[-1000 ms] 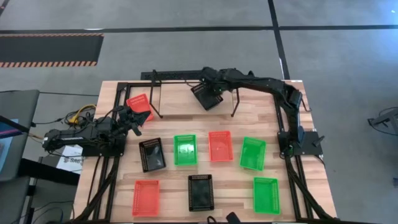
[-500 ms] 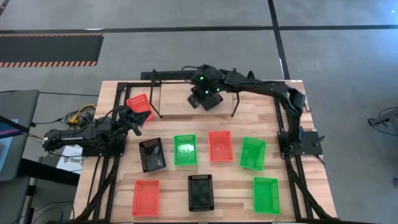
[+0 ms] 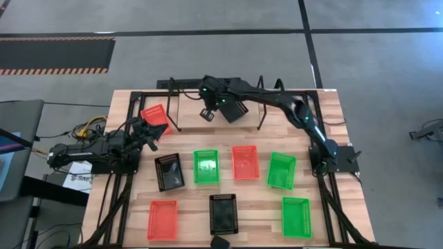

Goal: Stack baskets on shelf by color
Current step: Put the top black bin on the shelf

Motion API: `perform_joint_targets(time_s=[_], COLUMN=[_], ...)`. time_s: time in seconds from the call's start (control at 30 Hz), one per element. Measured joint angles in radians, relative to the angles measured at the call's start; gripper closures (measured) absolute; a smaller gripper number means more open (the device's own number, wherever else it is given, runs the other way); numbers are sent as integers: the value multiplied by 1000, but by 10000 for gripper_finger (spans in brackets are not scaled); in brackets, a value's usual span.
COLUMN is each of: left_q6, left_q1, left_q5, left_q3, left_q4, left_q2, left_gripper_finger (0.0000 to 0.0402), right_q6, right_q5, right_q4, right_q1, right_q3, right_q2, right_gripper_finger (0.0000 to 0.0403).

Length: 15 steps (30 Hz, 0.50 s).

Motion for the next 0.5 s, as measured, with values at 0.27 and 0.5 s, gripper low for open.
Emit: perform_joint_targets(time_s=[0.27,0.5], left_q6=[-1,-7], left_q1=[0,0], left_q5=[0,-4], left_q3=[0,0], left_q4=[-1,-1], left_q2=[0,0], left_gripper_finger=[401,401], right_q6=[-11,-23], right_q5=[14,41], right_q4=[-48,-84], right_q1=[-4,-30], right_q3=[64,63], right_q2=[72,79], right_gripper_finger=[403,403])
